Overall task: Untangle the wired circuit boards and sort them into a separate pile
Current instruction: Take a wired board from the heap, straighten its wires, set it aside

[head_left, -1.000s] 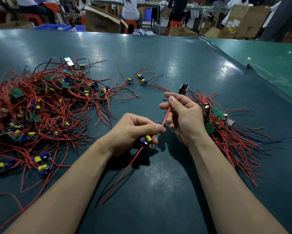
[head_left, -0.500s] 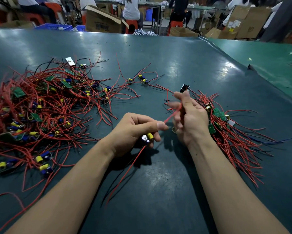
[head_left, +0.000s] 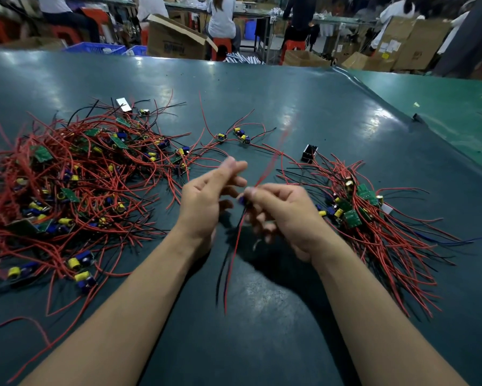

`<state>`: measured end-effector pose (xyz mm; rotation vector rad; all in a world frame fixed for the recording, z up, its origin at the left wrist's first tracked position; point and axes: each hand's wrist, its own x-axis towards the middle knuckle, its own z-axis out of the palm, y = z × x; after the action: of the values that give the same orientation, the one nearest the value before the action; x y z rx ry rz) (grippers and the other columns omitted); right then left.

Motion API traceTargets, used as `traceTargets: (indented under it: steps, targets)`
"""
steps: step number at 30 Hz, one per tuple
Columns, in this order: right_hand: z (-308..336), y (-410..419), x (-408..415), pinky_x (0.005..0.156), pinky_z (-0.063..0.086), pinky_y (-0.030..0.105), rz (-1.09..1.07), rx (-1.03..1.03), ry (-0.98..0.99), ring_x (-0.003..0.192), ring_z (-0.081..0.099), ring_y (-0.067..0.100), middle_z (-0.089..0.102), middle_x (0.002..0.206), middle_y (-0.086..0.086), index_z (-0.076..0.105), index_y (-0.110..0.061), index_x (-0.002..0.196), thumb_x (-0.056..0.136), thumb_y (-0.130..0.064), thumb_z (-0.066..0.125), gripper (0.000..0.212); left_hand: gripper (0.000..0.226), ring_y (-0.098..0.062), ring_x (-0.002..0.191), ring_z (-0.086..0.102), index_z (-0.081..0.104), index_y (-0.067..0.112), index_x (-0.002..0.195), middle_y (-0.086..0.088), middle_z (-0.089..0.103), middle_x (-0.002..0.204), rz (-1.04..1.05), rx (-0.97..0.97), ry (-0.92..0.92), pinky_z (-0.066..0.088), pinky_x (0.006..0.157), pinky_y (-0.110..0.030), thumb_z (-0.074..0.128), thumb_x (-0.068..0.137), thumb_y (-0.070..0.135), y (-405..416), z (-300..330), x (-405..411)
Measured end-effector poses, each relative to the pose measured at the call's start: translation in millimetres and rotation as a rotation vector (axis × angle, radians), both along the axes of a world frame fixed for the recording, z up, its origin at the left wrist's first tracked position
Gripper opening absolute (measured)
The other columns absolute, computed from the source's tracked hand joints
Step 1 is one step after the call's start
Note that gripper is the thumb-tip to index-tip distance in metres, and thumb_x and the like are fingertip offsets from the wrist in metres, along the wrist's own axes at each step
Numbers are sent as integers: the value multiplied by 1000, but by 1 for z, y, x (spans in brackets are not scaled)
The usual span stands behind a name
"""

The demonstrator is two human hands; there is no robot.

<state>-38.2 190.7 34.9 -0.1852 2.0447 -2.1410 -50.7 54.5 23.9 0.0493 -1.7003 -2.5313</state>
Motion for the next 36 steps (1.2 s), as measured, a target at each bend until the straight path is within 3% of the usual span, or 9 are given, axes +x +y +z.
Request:
traceTargets:
  steps: [3,6,9,11,18,21,26,31,36]
  targets:
    - [8,3,-5,37,42,18,-394,-250,155,49,64,14,71,66,6,66,-7,86,97,-15,59,15,28,-9,60,49,75,14,85,4,61,64,232,55,84,35,58,-23,54,97,27,-11,1,-7]
    - [14,13,-8,38,46,20,-793,-535,268,55,68,18,73,80,6,62,-10,91,100,-17,56,13,28,-10,62,49,74,13,81,5,60,64,441,-52,220,36,59,-24,55,95,28,-22,1,-10]
    - [11,17,-4,44,50,20,-963,-796,116,62,72,20,69,110,8,58,-10,98,100,-20,55,10,28,-11,59,47,72,12,78,7,59,61,454,-107,258,36,55,-23,56,92,30,-21,0,-9]
    - [7,18,-3,46,51,19,-967,-862,-8,59,72,18,67,112,9,56,-7,99,102,-18,51,12,27,-10,56,46,72,14,76,8,58,58,440,-149,245,37,54,-22,56,93,28,-18,-1,-8]
    - [2,18,-3,37,34,15,-812,-557,-98,39,51,9,66,57,-2,61,-12,89,97,-14,48,15,23,-1,52,49,72,14,82,10,56,56,465,-373,250,40,55,-23,57,98,18,-15,-2,-6]
    - [-3,10,-5,34,28,15,-747,-422,-43,35,44,7,62,52,-3,63,-11,85,97,-14,50,18,18,-6,56,54,73,13,86,8,60,63,496,-614,297,45,57,-26,60,96,21,-17,0,-3]
    - [-10,5,-6,35,29,16,-699,-310,-26,35,43,7,61,52,-3,65,-12,83,99,-17,50,23,19,-30,89,57,73,14,100,-4,68,87,626,-1205,348,44,83,-37,61,90,25,-35,5,1]
    - [-13,-1,-3,37,32,17,-557,-137,14,38,45,7,62,54,-3,66,-12,84,100,-17,50,23,31,-39,110,46,66,12,116,-20,57,116,832,-1470,8,38,92,-43,55,91,26,-81,7,-7]
    - [-16,-5,1,41,36,16,-454,58,117,43,49,5,64,56,-1,68,-15,81,100,-19,52,25,38,-37,122,42,63,16,123,-17,54,129,605,-1715,-339,34,99,-46,52,92,34,-100,-4,-13]
